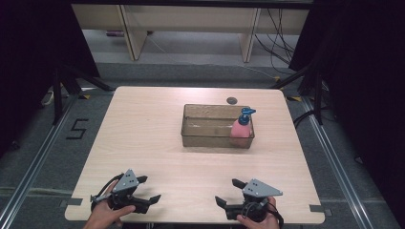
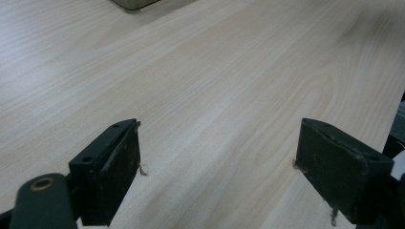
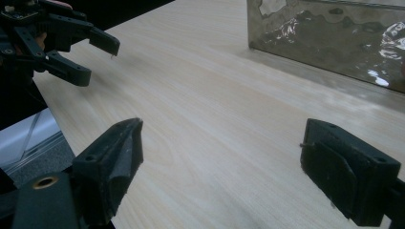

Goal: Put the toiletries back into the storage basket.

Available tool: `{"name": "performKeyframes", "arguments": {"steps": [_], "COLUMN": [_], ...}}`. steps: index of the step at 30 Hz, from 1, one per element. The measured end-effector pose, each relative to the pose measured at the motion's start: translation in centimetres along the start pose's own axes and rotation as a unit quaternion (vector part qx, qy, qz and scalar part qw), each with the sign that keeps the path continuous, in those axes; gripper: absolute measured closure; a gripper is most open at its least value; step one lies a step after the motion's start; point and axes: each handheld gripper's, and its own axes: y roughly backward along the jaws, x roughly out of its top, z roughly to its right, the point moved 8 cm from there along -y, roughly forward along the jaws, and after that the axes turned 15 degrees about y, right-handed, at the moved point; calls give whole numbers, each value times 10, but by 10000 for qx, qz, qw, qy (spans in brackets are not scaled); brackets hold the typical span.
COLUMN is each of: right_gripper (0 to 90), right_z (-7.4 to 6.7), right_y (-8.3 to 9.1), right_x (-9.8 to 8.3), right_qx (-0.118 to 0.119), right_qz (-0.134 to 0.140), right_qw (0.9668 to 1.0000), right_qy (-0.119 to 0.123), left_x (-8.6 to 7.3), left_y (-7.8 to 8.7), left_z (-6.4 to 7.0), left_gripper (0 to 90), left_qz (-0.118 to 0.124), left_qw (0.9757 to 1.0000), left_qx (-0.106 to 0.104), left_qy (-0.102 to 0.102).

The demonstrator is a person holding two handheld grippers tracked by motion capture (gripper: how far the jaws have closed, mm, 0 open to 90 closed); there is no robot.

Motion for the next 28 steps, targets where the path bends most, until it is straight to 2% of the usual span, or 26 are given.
{"name": "performKeyframes", "arguments": {"steps": [10,14,15,28], "right_gripper": [154,154,154,154], "right_z": [-2,-2,-4,-4], "right_y": [0,-1,-2,-3], "right_x": [-2,-3,-3,-4], "right_qx": [51,20,74,47], "right_qz": [-42,-86,-67,-99], "right_qw": [10000,10000,9999,9999], "right_qy": [33,-1,-38,17], "left_x": [0,0,0,0], "left_y": [0,0,0,1], "left_z": [0,0,0,-1], "left_gripper": [147,147,147,148], "left_qz": [-7,-8,-9,-36], "left_qw": [10000,10000,10000,10000], "left_qx": [11,15,19,37], "left_qy": [12,10,6,-40]}}
